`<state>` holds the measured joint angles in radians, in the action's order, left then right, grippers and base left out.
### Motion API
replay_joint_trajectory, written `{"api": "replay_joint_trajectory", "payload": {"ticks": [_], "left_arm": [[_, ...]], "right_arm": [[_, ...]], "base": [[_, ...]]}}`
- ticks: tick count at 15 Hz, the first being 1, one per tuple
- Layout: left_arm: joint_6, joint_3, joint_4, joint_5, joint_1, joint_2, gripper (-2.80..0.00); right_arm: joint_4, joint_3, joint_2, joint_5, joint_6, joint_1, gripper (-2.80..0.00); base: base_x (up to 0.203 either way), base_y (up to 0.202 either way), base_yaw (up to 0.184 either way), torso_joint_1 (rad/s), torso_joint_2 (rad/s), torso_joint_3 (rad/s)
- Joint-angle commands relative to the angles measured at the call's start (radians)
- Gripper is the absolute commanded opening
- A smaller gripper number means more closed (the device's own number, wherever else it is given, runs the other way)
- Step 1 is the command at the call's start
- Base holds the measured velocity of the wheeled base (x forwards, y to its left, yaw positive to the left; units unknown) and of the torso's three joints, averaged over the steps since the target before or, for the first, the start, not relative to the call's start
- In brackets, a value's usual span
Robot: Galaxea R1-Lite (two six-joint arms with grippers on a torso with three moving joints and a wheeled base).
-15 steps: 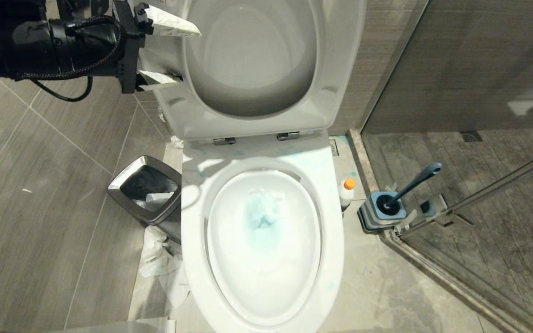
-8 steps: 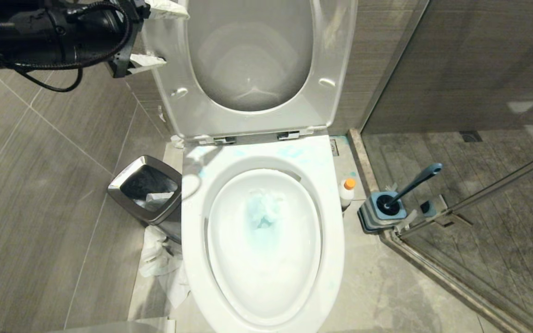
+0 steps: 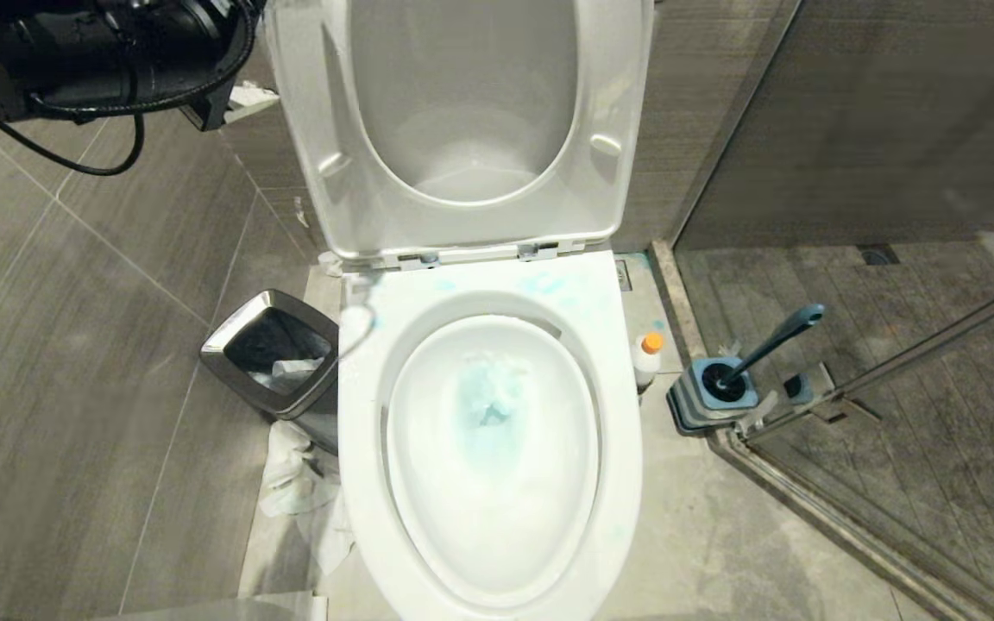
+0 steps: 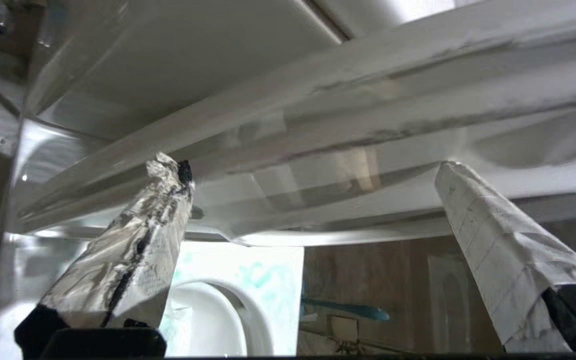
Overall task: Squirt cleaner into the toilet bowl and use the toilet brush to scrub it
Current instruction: Use the left hand to lift the toilet lid slightly
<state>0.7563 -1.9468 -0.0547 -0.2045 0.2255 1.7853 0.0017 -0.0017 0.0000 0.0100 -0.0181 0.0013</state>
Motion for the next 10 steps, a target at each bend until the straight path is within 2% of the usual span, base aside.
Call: {"api": "replay_joint_trajectory", "payload": {"ticks": [1, 6, 10], "left_arm": [[0.008, 0.0, -0.002, 0.048, 0.021, 0.022, 0.0], [0.003, -0.001, 0.071, 0.159, 0.055, 0.089, 0.0], [0.0, -0.002, 0.105, 0.173, 0.055, 0.114, 0.0]], "right_arm": [[0.0, 0.0, 0.002, 0.001, 0.0, 0.0, -2.8], [0.0, 0.0, 0.002, 0.001, 0.0, 0.0, -2.8], [0.0, 0.0, 0.002, 0.001, 0.0, 0.0, -2.8]], "base": [[0.0, 0.0, 0.0, 0.0, 0.0, 0.0], [0.0, 0.0, 0.0, 0.0, 0.0, 0.0], [0.0, 0.0, 0.0, 0.0, 0.0, 0.0]]}}
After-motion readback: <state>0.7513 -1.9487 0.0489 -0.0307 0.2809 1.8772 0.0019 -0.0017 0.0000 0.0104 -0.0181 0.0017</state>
